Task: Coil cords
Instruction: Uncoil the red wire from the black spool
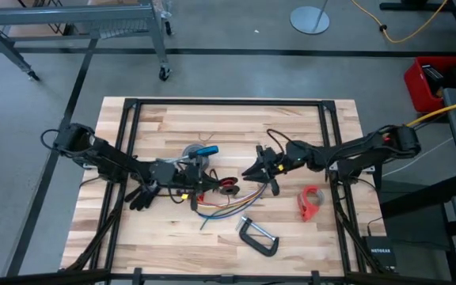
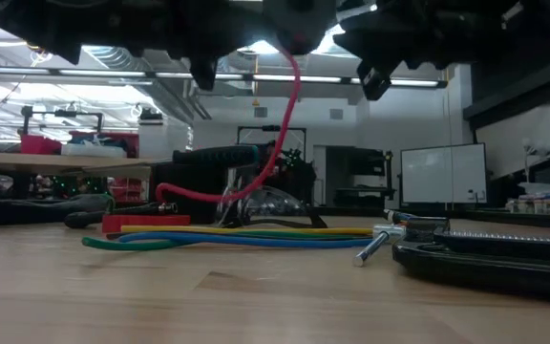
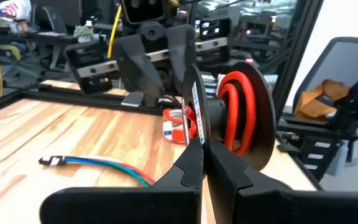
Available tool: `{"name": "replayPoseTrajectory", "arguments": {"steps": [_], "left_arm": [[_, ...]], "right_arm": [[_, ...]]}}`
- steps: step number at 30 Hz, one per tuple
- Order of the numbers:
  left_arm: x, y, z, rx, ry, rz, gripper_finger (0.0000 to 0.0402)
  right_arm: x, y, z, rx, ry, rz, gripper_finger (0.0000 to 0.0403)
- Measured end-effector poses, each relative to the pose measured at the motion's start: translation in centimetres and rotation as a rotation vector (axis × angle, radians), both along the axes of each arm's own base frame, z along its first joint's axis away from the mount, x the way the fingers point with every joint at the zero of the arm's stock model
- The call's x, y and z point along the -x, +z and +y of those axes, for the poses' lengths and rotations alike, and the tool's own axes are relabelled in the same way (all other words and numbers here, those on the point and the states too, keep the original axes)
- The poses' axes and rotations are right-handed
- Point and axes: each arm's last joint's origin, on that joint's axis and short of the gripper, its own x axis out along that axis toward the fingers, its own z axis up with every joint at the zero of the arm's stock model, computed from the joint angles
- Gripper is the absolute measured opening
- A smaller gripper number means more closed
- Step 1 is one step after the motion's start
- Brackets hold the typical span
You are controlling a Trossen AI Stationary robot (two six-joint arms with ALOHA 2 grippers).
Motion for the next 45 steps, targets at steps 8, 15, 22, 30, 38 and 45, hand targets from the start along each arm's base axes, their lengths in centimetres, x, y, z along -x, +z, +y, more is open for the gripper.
{"name": "replayPoseTrajectory", "arguments": {"steps": [8, 15, 22, 30, 38, 45], "left_arm": [[-0.1, -0.5, -0.2, -0.031, -0.040, 0.022, 0.0000], [-0.1, -0.6, -0.2, -0.033, -0.040, 0.032, 0.0000], [-0.1, -0.5, -0.2, -0.033, -0.037, 0.029, 0.0000], [-0.1, -0.3, -0.2, -0.027, -0.038, 0.009, 0.0000], [-0.1, -0.3, -0.2, -0.022, -0.036, 0.008, 0.0000], [-0.1, -0.5, -0.3, -0.005, -0.044, 0.022, 0.0000]], "right_arm": [[-1.8, -0.6, 0.2, 0.003, 0.074, 0.032, 0.0076], [-2.5, 0.0, 0.5, 0.003, 0.164, 0.007, 0.0076], [-2.4, 0.0, 0.7, -0.009, 0.252, 0.012, 0.0076], [-2.5, 0.0, 0.9, 0.004, 0.167, 0.013, 0.0076], [-2.5, -0.2, 0.9, 0.015, 0.137, 0.030, 0.0076], [-2.2, -1.1, 1.2, -0.033, 0.242, 0.143, 0.0076]]}}
